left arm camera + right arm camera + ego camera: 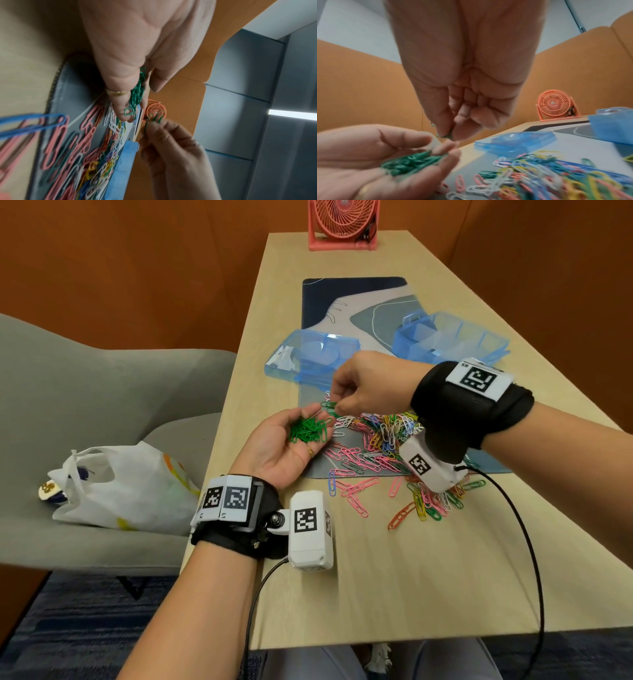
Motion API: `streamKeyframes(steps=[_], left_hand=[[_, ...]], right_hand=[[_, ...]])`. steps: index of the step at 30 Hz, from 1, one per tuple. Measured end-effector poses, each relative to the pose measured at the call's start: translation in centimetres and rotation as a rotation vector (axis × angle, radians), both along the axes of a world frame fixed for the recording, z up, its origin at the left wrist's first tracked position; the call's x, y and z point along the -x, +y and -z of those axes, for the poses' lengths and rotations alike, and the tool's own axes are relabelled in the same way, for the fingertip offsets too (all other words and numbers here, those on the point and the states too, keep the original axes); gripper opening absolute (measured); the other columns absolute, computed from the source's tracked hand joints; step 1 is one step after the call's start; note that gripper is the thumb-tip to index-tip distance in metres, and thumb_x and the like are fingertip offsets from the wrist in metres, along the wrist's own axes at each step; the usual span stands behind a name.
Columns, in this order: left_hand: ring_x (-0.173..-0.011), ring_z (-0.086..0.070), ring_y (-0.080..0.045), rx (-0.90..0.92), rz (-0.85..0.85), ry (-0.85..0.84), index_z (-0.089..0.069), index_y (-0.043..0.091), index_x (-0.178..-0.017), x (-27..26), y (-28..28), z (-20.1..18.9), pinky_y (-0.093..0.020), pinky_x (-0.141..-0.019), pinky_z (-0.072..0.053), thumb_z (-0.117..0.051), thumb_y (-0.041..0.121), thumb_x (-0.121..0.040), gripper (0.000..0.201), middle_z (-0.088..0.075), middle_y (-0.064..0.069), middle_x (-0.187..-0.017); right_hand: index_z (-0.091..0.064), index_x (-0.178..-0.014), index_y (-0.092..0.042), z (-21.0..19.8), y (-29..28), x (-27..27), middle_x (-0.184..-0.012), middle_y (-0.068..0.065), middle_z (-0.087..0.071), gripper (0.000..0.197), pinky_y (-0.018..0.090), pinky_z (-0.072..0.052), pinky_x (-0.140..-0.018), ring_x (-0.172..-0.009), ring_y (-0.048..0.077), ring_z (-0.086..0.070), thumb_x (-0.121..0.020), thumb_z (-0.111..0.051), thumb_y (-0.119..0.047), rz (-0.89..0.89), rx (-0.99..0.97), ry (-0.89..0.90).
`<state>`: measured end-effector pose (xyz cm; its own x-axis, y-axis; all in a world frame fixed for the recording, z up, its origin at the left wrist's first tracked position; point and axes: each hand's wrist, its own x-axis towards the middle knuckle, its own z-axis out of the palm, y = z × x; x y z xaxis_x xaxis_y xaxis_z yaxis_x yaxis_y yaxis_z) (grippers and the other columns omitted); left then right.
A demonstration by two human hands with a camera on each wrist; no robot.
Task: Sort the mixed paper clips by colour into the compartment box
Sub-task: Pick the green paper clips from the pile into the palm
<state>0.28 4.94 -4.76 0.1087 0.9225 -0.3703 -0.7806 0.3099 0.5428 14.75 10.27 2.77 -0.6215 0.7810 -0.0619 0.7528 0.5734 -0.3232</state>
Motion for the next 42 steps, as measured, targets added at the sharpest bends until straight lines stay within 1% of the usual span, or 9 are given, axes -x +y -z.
streamKeyframes(steps=[3, 7, 11, 13, 16, 22, 26, 34, 42], left_hand=[[-0.086, -0.058, -0.031, 0.007, 0.011, -0.054, -0.055, -0.007, -0.087, -0.5, -0.1, 0.0, -0.041, -0.087, -0.045, -0.029, 0.014, -0.100, 0.036, -0.065, -0.021, -0.077], [-0.088, -0.058, -0.032, 0.043, 0.007, -0.040, -0.055, -0.008, -0.100, -0.6, 0.0, 0.0, -0.041, -0.082, -0.046, -0.027, 0.018, -0.102, 0.039, -0.060, -0.022, -0.095], [-0.087, -0.058, -0.030, 0.041, -0.006, 0.000, -0.056, -0.006, -0.095, -0.5, 0.0, 0.0, -0.037, -0.073, -0.055, -0.028, 0.013, -0.101, 0.034, -0.059, -0.019, -0.094], [-0.087, -0.058, -0.031, 0.035, -0.020, -0.006, -0.056, -0.006, -0.094, -0.4, 0.0, -0.1, -0.039, -0.078, -0.055, -0.029, 0.010, -0.100, 0.032, -0.059, -0.020, -0.093], [-0.087, -0.057, -0.032, 0.029, -0.044, -0.009, -0.055, -0.007, -0.095, -0.1, 0.1, -0.1, -0.045, -0.091, -0.045, -0.029, 0.009, -0.100, 0.031, -0.057, -0.021, -0.093], [-0.088, -0.058, -0.030, 0.034, -0.059, 0.008, -0.056, -0.006, -0.095, 0.1, 0.3, 0.0, -0.039, -0.074, -0.054, -0.029, 0.010, -0.100, 0.031, -0.058, -0.020, -0.094], [-0.089, -0.058, -0.031, 0.027, -0.050, 0.009, -0.056, -0.006, -0.096, 0.1, 0.2, 0.0, -0.040, -0.081, -0.049, -0.029, 0.010, -0.100, 0.031, -0.058, -0.020, -0.094], [-0.088, -0.058, -0.031, 0.028, -0.042, 0.019, -0.055, -0.006, -0.094, 0.1, 0.2, 0.0, -0.045, -0.091, -0.044, -0.029, 0.011, -0.100, 0.032, -0.057, -0.020, -0.093], [-0.089, -0.058, -0.033, 0.018, 0.011, -0.010, -0.055, -0.008, -0.097, -0.6, -0.2, -0.3, -0.042, -0.085, -0.047, -0.029, 0.014, -0.101, 0.035, -0.060, -0.023, -0.096]], right_hand=[[-0.072, -0.093, -0.012, -0.2, 0.1, 0.9, -0.068, -0.010, -0.060, 0.011, 0.010, -0.041, -0.057, -0.061, 0.004, -0.054, -0.084, -0.067, -0.016, -0.026, 0.022, 0.053], [-0.072, -0.092, -0.015, 0.0, 1.1, 0.3, -0.065, -0.008, -0.064, 0.011, 0.002, -0.036, -0.050, -0.051, -0.005, -0.055, -0.086, -0.064, -0.015, 0.015, 0.031, 0.052], [-0.074, -0.099, -0.013, 0.8, 2.2, -0.6, -0.086, 0.000, -0.070, 0.020, 0.017, -0.039, -0.064, -0.071, 0.007, -0.054, -0.085, -0.060, -0.009, 0.074, -0.025, -0.093], [-0.073, -0.103, -0.014, 1.4, 2.4, -0.4, -0.096, 0.000, -0.070, 0.021, 0.017, -0.034, -0.070, -0.080, 0.008, -0.051, -0.087, -0.060, -0.011, 0.066, -0.036, -0.133], [-0.072, -0.107, -0.015, 2.2, 2.5, 0.4, -0.099, 0.001, -0.066, 0.021, 0.017, -0.031, -0.070, -0.084, 0.010, -0.050, -0.090, -0.061, -0.019, 0.034, -0.061, -0.140], [-0.071, -0.098, -0.010, 2.8, 3.1, 1.7, -0.099, 0.008, -0.070, 0.015, 0.026, -0.044, -0.073, -0.093, 0.024, -0.063, -0.084, -0.066, -0.014, 0.003, -0.060, -0.285], [-0.070, -0.095, -0.002, 2.9, 3.0, 1.6, -0.096, 0.014, -0.069, 0.018, 0.031, -0.048, -0.074, -0.091, 0.028, -0.063, -0.086, -0.060, -0.013, 0.012, -0.019, -0.348], [-0.063, -0.080, -0.015, 1.6, 3.5, 0.3, -0.073, -0.004, -0.059, 0.008, 0.020, -0.038, -0.056, -0.075, 0.016, -0.053, -0.086, -0.060, -0.012, 0.066, 0.030, -0.206], [-0.071, -0.097, -0.021, -0.1, 2.1, -0.1, -0.070, -0.009, -0.067, 0.023, 0.004, -0.040, -0.055, -0.053, -0.008, -0.055, -0.083, -0.062, -0.006, 0.013, 0.141, 0.005]])
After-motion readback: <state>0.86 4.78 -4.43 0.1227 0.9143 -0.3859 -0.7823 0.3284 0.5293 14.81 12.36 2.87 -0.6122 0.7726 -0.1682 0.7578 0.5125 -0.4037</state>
